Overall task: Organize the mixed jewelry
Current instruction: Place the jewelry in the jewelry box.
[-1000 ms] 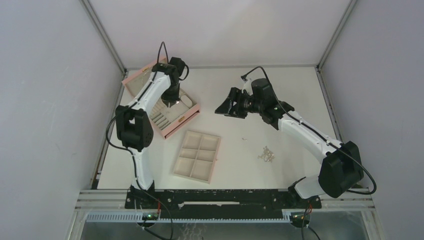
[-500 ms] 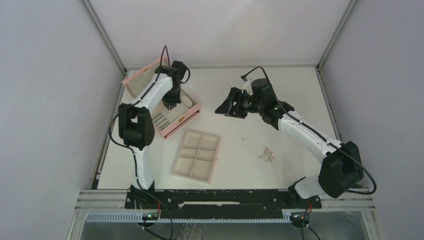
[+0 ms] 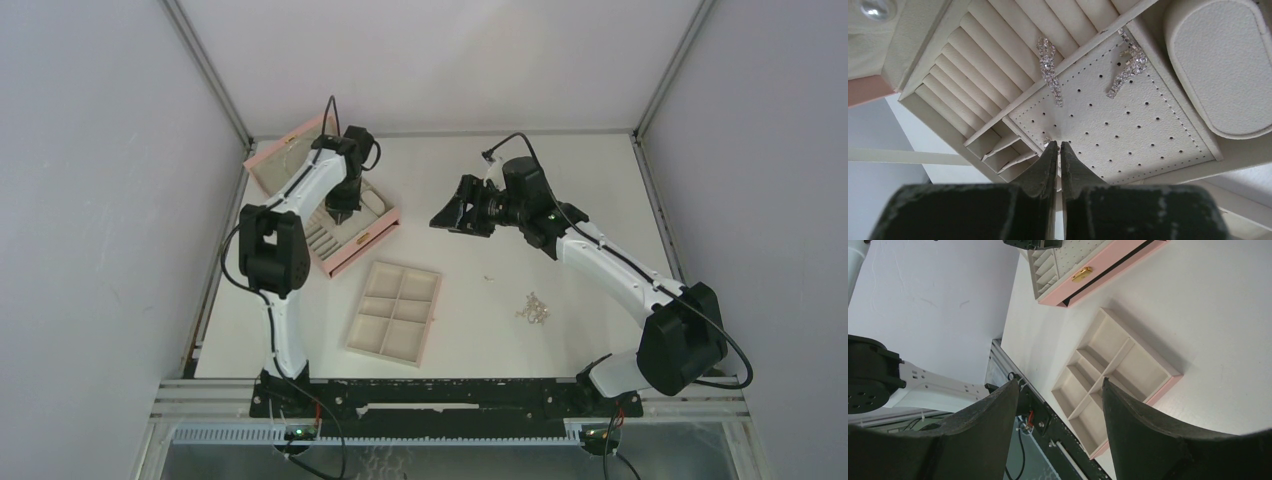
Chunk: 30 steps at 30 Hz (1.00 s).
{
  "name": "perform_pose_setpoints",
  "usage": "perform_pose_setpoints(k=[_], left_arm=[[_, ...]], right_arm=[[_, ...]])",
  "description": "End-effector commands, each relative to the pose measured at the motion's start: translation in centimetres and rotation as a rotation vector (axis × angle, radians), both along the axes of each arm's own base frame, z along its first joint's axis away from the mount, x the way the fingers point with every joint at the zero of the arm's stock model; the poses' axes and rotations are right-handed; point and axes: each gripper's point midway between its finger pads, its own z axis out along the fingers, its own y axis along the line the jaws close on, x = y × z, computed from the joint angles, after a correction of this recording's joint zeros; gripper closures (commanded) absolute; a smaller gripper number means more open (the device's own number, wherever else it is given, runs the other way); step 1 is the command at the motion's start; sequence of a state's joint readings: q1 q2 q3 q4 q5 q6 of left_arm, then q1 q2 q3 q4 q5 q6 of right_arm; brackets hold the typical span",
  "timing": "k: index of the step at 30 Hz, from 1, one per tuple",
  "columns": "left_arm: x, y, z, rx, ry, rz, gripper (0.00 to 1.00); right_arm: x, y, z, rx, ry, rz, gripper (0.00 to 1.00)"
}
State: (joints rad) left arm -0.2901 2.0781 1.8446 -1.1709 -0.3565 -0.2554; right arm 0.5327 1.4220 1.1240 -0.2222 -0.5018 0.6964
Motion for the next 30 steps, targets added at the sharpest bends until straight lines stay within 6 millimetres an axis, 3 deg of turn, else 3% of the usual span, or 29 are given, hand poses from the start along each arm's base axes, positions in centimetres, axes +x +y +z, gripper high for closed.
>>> perform_pose_setpoints(k=[1, 22, 25, 30], left_arm=[[0.1, 0.5, -0.1, 0.01, -0.013, 0.025, 0.91], [-0.6, 0.8, -0.1, 0.006, -0.004, 0.031, 0.92], [-0.3, 0.9, 1.3, 0.006, -0.042, 0.035, 0.88], [0.2, 1.3, 5.6, 0.006, -0.144, 0.047, 0.79]], right_arm=[[0.2, 0.3, 0.5, 0.007, -0.038, 0.009, 0.29], [0.2, 0.4, 0.7, 0.014, -0.04, 0.013, 0.29], [0.1, 0.2, 0.7, 0.007, -0.041, 0.01, 0.29], [0.2, -0.3, 1.0, -0.002, -0.054, -0.013, 0.29]])
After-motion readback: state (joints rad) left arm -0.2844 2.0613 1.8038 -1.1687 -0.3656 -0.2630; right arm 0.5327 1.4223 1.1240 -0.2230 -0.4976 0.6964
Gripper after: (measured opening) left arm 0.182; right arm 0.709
